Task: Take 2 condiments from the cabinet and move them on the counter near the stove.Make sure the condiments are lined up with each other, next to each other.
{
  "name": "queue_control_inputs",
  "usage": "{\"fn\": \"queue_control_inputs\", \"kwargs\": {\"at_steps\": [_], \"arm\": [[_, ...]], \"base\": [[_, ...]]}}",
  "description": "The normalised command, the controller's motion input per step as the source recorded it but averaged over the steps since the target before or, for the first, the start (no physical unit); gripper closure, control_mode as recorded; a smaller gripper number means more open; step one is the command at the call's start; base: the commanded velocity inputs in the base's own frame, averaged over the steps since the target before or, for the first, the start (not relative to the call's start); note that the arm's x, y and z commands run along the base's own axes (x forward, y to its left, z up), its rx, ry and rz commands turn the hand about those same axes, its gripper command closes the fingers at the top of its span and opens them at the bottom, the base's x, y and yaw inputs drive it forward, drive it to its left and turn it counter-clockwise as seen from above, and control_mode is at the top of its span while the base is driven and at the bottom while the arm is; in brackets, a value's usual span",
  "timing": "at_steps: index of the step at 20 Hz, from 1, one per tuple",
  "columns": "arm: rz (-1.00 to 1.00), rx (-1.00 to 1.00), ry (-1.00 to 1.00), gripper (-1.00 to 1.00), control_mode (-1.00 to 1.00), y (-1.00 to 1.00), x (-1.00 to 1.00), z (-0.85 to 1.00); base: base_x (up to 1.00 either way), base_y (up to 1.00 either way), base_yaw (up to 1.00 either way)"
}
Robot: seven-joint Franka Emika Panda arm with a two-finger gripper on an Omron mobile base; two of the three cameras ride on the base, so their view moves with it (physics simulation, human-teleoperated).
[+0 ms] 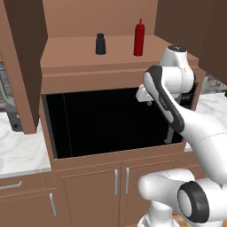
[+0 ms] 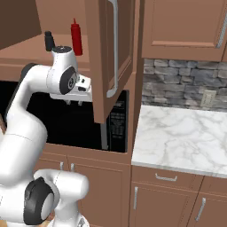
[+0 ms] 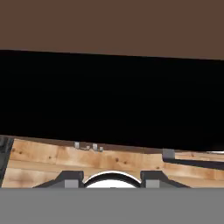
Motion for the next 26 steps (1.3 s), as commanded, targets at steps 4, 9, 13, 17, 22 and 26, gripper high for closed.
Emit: {"fn": "queue_control_inputs", "kwargs": {"at_steps": [4,9,13,17,22,26], "arm": [[0.00,-0.01,-0.05,-1.00,-1.00,0.04,-0.54,0.00],[0.00,0.00,-0.40,-1.00,-1.00,0.14,-0.52,0.18],[0.00,0.02,-0.51,-1.00,-1.00,0.47,-0.04,0.60],[0.00,0.04,-0.41,-1.00,-1.00,0.50,0.01,0.75],[0.01,0.02,-0.30,-1.00,-1.00,0.18,0.00,0.83],[0.03,0.00,-0.17,-1.00,-1.00,0.09,0.00,0.69]], "base": [[0.00,0.00,0.00],[0.00,0.00,0.00],[0.00,0.00,0.00],[0.00,0.00,0.00],[0.00,0.00,0.00],[0.00,0.00,0.00]]}}
